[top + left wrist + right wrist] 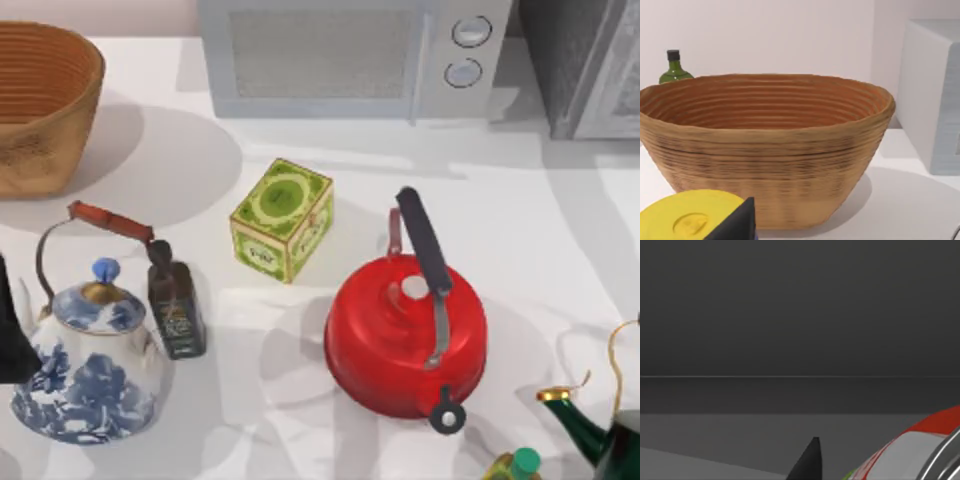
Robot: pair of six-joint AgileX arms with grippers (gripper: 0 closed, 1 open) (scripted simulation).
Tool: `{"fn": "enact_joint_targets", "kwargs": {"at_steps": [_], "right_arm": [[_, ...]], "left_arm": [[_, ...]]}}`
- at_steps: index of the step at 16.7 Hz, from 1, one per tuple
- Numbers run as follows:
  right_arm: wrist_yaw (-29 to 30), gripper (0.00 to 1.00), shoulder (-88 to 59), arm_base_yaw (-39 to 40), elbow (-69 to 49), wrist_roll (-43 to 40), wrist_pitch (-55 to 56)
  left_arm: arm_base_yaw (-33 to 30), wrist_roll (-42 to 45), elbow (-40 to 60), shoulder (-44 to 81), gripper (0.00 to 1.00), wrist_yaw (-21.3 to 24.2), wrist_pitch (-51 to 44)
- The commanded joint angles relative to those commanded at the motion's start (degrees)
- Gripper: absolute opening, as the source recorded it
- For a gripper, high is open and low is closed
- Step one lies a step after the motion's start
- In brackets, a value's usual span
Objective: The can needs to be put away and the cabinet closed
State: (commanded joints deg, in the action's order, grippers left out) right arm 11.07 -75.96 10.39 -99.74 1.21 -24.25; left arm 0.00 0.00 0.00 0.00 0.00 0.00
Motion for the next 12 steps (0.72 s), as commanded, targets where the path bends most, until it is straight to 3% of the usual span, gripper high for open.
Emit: {"fn": "enact_joint_targets", "kwargs": {"at_steps": [6, 12], "right_arm": [[-0.79, 0.00, -8.38, -1.04, -9.53, -0.06, -3.93], [-2.16, 0.00, -27.44, -2.61, -37.93, -0.06, -8.71]], "left_arm": [[0.00, 0.00, 0.00, 0.00, 1.00, 0.00, 0.00], [0.00, 0.00, 0.00, 0.00, 1.00, 0.00, 0.00]]}}
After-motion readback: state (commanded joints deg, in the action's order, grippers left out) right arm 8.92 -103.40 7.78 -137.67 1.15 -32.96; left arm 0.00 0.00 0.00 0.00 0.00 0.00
